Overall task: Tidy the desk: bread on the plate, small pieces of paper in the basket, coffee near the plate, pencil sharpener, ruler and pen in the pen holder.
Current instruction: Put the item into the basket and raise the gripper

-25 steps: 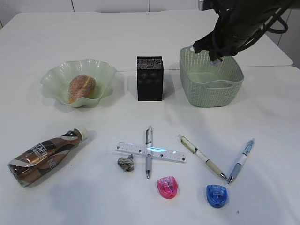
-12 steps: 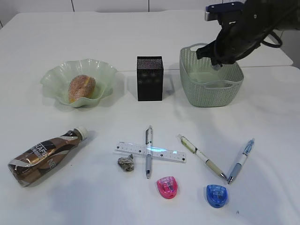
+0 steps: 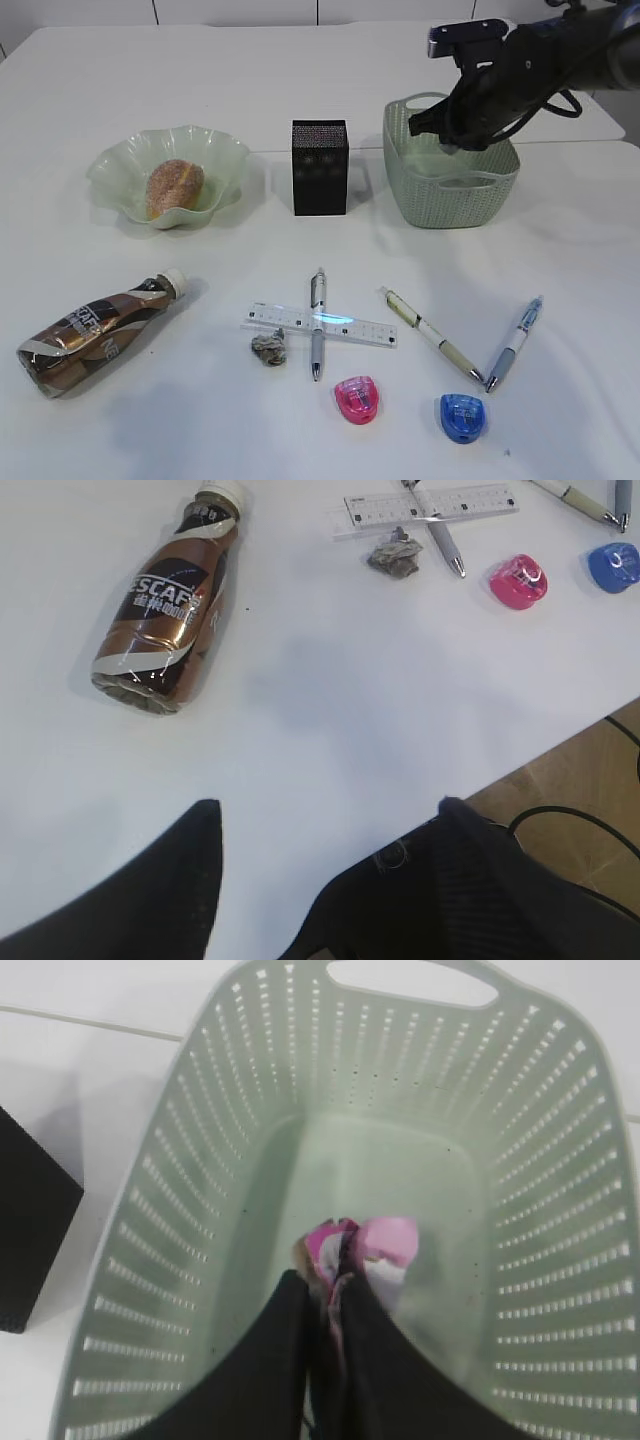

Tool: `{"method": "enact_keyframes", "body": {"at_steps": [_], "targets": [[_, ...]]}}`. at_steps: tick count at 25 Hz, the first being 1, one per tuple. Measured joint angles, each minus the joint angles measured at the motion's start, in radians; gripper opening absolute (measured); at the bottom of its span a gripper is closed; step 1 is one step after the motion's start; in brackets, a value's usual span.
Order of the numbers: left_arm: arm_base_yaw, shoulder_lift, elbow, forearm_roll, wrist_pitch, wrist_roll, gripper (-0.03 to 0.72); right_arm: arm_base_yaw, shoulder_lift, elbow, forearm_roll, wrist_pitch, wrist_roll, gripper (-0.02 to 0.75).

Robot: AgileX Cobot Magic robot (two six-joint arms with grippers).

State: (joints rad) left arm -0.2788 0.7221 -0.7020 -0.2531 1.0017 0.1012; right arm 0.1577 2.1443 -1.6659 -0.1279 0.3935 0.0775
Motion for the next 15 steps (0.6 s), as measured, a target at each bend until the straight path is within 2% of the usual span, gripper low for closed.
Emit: {"method": "enact_keyframes", "body": {"at_steps": [2, 5, 6, 7, 8, 12, 15], "targets": [[0.000, 0.000, 0.000, 0.000, 0.000, 0.000, 0.468, 0.000, 0.013, 0.000, 0.000, -0.007, 0.000, 0.083], [0.000, 0.000, 0.000, 0.000, 0.000, 0.000, 0.468, 0.000, 0.020, 0.000, 0.000, -0.007, 0.000, 0.233], [0.000, 0.000, 0.000, 0.000, 0.000, 0.000, 0.468, 0.000, 0.020, 0.000, 0.000, -0.007, 0.000, 0.233], [0.000, 0.000, 0.000, 0.000, 0.000, 0.000, 0.468, 0.000, 0.020, 0.000, 0.000, -0.011, 0.000, 0.340], [0.000, 0.000, 0.000, 0.000, 0.000, 0.000, 0.468, 0.000, 0.020, 0.000, 0.000, -0.011, 0.000, 0.378], [0.000, 0.000, 0.000, 0.000, 0.000, 0.000, 0.467, 0.000, 0.020, 0.000, 0.000, -0.006, 0.000, 0.429], [0.000, 0.000, 0.000, 0.000, 0.000, 0.000, 0.468, 0.000, 0.020, 0.000, 0.000, 0.015, 0.002, 0.437]]}}
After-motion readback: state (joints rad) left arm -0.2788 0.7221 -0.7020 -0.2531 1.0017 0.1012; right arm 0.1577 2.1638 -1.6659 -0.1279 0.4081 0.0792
